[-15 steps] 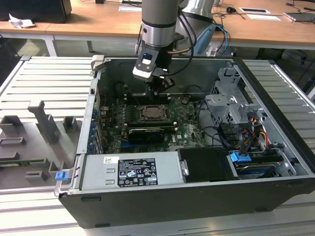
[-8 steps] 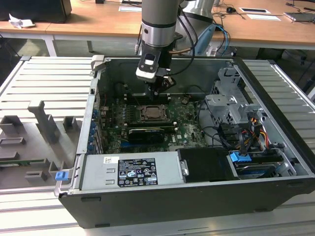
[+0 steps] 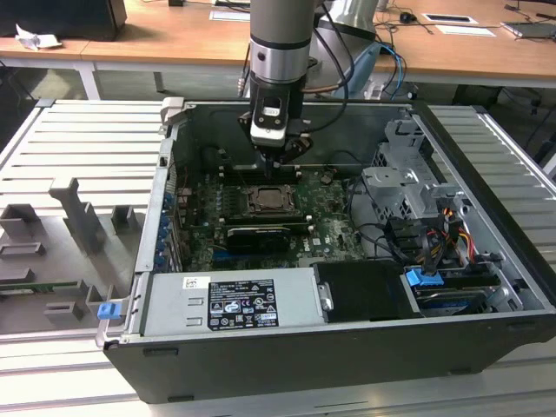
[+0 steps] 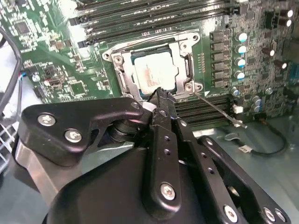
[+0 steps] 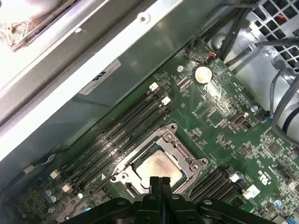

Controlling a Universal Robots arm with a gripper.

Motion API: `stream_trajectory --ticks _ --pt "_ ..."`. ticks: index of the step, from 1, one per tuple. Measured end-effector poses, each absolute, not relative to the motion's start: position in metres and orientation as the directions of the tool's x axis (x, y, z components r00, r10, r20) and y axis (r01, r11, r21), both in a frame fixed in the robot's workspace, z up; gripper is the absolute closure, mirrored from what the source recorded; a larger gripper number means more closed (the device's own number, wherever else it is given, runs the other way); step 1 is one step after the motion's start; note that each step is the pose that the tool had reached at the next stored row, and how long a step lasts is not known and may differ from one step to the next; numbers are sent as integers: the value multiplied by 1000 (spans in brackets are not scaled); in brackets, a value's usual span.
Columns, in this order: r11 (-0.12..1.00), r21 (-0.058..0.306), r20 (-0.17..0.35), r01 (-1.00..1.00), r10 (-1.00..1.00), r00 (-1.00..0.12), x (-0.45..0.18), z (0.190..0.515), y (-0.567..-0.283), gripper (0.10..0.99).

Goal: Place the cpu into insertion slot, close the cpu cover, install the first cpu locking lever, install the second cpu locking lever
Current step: 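Install the first cpu locking lever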

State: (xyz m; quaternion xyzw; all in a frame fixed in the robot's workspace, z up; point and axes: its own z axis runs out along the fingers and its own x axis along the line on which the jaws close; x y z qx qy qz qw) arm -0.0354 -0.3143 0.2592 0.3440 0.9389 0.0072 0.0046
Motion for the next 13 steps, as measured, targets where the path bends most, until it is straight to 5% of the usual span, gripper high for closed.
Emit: stream_trajectory --ticks 13 --pt "912 17 -4 409 409 -912 -35 259 -314 980"
